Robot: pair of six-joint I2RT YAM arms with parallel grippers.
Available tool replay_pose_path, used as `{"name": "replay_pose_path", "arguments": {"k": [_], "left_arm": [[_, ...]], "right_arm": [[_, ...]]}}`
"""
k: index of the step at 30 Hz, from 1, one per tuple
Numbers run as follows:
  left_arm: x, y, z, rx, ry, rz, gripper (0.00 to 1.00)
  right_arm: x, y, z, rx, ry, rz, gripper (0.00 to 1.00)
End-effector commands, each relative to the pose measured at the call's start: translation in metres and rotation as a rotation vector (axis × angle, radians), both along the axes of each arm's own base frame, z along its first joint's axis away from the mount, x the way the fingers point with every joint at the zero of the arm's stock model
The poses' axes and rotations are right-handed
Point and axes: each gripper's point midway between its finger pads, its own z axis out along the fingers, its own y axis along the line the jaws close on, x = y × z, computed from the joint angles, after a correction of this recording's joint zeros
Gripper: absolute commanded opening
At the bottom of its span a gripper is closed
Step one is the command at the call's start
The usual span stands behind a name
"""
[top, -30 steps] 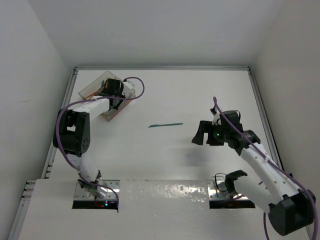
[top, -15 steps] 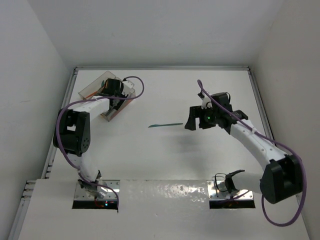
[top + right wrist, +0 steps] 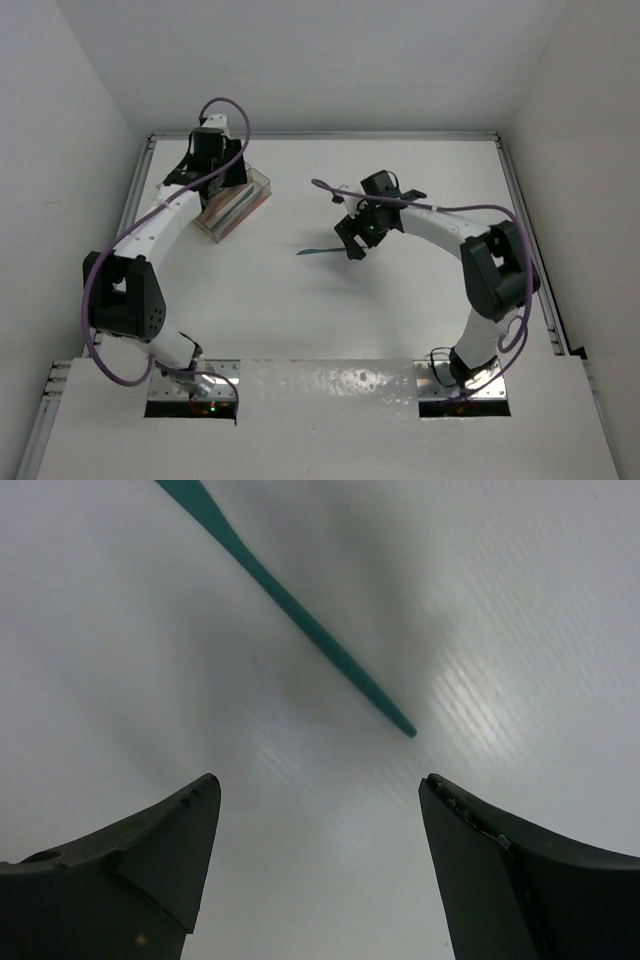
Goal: Sort the eating utensils into containers
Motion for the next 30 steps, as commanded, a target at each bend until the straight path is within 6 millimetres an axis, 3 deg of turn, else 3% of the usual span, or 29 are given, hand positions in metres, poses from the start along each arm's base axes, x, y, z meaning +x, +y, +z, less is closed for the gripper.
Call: {"name": "replay_pose_path", "arguments": {"k": [1,2,4,7,11,21,25,26,30], "left_arm": [[-0.030,-0.010,-0.013,-0.184,0.088,0.097,0.53],[-0.035,-0.018,-0.010,-0.217,0.093,0.066,0.53],[-0.046,-0.021,-0.016,-0.227,0.119,0.041,0.53],[-0.062,-0.024,-0.021,-0.256,0.139,0.029,0.53],[-0.079,-0.034,-0.016,-0.298,0.142,-0.026,0.53],[-0.090,-0.033,-0.023,-0.292,0.144,-0.042,0.53],[-0.093,-0.032,-0.026,-0.291,0.161,-0.036,0.53],[-0.094,-0.031,-0.028,-0.291,0.168,-0.029,0.53],[-0.099,-0.042,-0.029,-0.341,0.190,-0.058,0.52]], "right_arm": [[0.027,0.016,0.008,-0.056,-0.098,0.143,0.79],[0.029,0.018,-0.004,-0.069,-0.068,0.164,0.79],[0.035,0.024,-0.006,-0.076,-0.054,0.180,0.77],[0.038,0.027,-0.023,-0.103,-0.017,0.199,0.76],[0.038,0.030,-0.042,-0.127,0.021,0.217,0.73],[-0.006,0.027,-0.086,-0.292,0.071,0.291,0.59],[-0.021,0.029,-0.096,-0.368,0.087,0.321,0.40],[-0.025,0.033,-0.096,-0.364,0.092,0.324,0.29],[-0.030,0.041,-0.093,-0.327,0.112,0.271,0.04]]}}
